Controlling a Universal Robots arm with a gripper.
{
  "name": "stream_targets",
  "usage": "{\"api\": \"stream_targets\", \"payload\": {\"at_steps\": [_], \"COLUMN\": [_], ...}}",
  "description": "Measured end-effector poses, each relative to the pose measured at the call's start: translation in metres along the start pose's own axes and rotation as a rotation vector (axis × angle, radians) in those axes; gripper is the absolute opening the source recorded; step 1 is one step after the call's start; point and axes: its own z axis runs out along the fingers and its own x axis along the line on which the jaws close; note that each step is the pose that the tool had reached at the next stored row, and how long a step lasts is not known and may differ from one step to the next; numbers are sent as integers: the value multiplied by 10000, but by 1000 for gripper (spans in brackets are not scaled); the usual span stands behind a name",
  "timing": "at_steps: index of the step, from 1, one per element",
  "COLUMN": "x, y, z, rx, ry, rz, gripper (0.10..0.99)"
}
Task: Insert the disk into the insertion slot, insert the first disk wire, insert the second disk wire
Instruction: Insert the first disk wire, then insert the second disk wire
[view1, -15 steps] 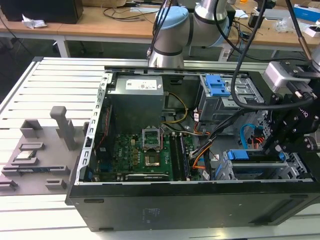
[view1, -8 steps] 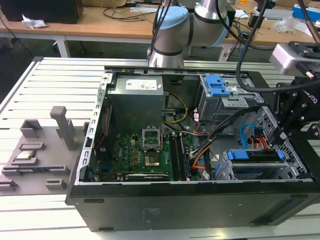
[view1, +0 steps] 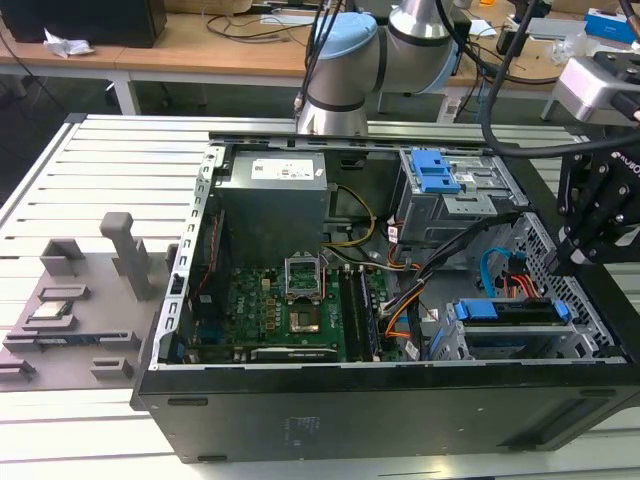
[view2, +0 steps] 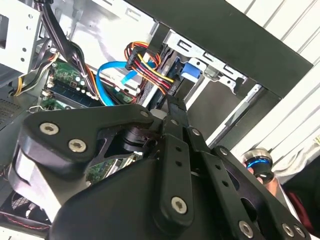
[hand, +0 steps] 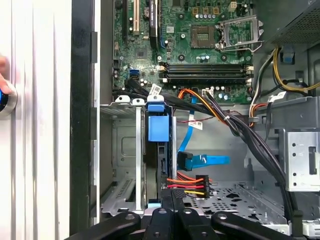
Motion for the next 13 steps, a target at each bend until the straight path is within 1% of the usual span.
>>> {"api": "stream_targets", "payload": {"at_steps": [7,8,10,11,12,13], "x": [0,0,0,0,-9,-40], "y": [0,0,0,0,1,7], "z": [-4,-4,-5,-5,-8,-7], "rx": [0,0,0,0,1,0], "ry": [1,1,1,1,5,3], "rz": [0,0,0,0,0,-1], "gripper": [114,235,235,302,302,302]}}
